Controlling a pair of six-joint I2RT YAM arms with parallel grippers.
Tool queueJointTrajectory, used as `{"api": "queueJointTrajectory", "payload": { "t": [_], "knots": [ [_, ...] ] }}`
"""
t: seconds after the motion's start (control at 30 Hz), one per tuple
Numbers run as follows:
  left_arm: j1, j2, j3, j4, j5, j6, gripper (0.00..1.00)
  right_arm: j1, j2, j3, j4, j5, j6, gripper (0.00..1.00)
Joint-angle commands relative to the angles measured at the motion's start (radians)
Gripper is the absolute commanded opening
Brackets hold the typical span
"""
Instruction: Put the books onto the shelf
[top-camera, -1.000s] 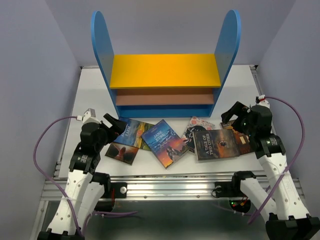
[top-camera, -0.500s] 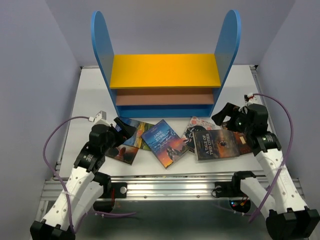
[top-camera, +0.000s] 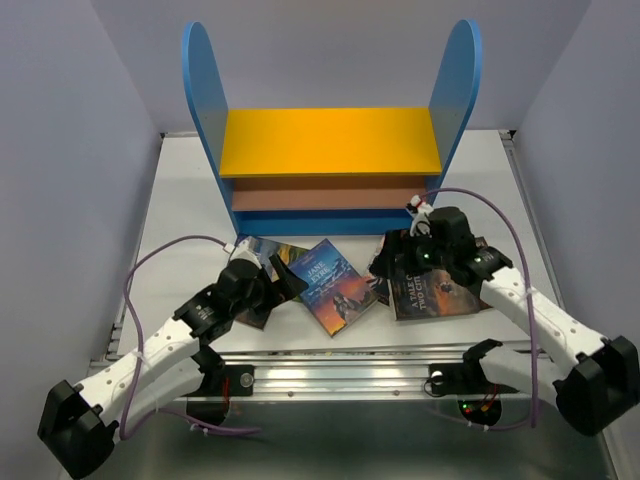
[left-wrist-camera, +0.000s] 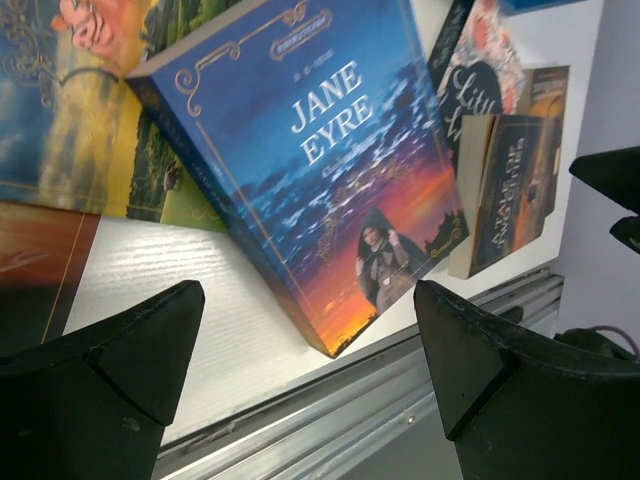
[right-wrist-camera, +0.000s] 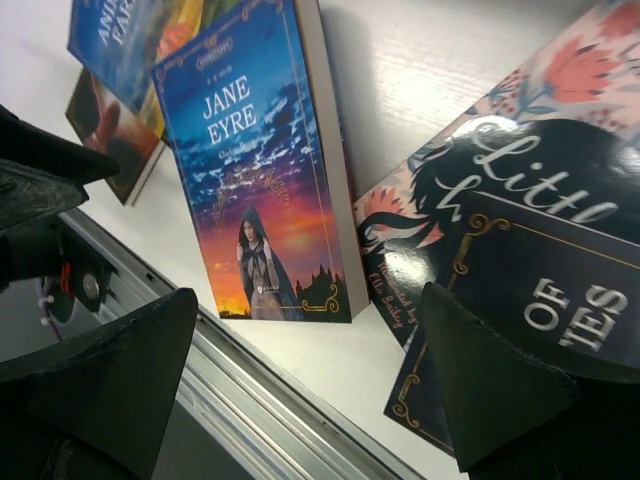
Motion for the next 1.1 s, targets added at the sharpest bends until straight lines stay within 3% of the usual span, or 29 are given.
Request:
{"api": "queueJointTrajectory", "payload": {
  "t": [0.0,0.43,0.6,1.07],
  "knots": [
    [-0.043,0.009,-0.037,0.098,-0.001,-0.05,0.97,0.053,0.091,0.018,0.117,0.005,-0.026,1.0],
    [-0.075,0.2,-0.088,0.285,-0.013,-0.058,0.95,0.11,0.427,0.143,0.209,-0.06,-0.132,1.0],
    [-0.078,0.246,-0.114,0.363,0.008,-0.058,0.96,0.11,0.496,0.156,0.224,-0.201,-0.152,1.0],
    [-0.078,0.323,-0.137,0.438,0.019,-0.069,0.95,0.11,0.639,0.154,0.229,-0.356,-0.158,0.99]
  ]
}}
